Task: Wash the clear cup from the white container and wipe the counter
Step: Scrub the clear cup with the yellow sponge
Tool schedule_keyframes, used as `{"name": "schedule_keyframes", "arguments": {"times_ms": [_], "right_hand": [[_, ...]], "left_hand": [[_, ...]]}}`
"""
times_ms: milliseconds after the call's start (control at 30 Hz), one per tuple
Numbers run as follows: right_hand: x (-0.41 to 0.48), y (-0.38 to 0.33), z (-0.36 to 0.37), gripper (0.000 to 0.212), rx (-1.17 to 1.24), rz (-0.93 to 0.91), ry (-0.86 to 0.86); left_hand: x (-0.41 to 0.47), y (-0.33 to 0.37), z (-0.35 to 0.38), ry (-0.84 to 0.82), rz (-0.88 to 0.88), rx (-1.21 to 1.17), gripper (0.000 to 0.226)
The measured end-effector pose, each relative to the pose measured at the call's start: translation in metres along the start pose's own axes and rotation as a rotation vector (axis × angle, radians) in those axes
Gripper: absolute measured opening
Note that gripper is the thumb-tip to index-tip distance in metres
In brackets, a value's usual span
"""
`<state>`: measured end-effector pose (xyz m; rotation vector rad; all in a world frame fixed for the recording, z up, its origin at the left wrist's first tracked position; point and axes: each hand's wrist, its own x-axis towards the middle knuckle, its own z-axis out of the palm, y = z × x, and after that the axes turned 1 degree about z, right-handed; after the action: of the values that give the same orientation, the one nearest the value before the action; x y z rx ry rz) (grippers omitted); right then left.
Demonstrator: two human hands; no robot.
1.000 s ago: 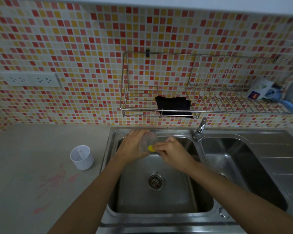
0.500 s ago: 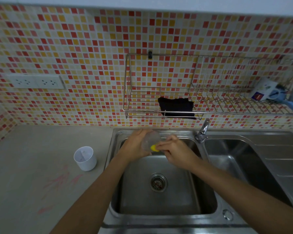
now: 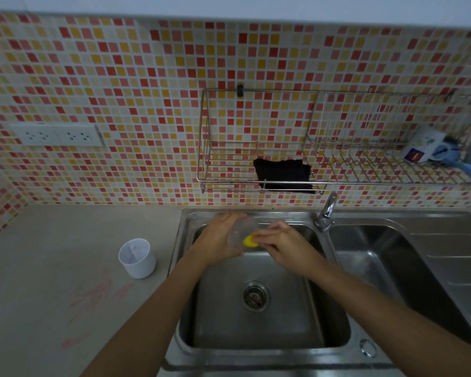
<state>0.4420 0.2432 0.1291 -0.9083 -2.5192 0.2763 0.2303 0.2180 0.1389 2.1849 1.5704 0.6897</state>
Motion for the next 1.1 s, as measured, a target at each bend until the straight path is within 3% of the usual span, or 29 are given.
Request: {"name": "schedule_keyframes", "arguments": {"times_ms": [167, 300, 433, 567, 733, 833, 967, 1100], "right_hand": [[-0.002, 0.013, -0.004, 0.043, -0.245, -0.136, -0.028], [0.001, 0.004, -0.006, 0.032, -0.236, -0.123, 0.075], [0.004, 0.001, -0.007, 0.032, -0.176, -0.078, 0.116], [0.005, -0.008, -0.012, 0.031, -0.088, -0.019, 0.09], [0.005, -0.023, -0.01, 0.027, 0.131, 0.114, 0.02], [0.011, -0.014, -0.012, 0.023, 0.041, 0.054, -0.028], [0.018, 0.009, -0.015, 0.034, -0.282, -0.137, -0.025], [0.007, 0.001, -0.018, 0.03, -0.188, -0.026, 0.053]], "left_hand": [[0.005, 0.007, -0.006, -0.003, 0.002, -0.085, 0.084], [0.008, 0.01, -0.001, -0.015, -0.048, -0.191, 0.09], [0.008, 0.012, 0.007, 0.031, -0.129, -0.212, 0.113], [0.007, 0.011, 0.008, 0.192, -0.111, -0.122, 0.091], [0.006, 0.003, 0.008, 0.182, -0.042, 0.094, 0.085], [0.008, 0.007, 0.004, 0.129, -0.041, 0.113, 0.087], [0.012, 0.017, -0.008, 0.059, 0.036, 0.029, 0.087], [0.011, 0.011, -0.013, 0.061, 0.01, -0.005, 0.085]]}}
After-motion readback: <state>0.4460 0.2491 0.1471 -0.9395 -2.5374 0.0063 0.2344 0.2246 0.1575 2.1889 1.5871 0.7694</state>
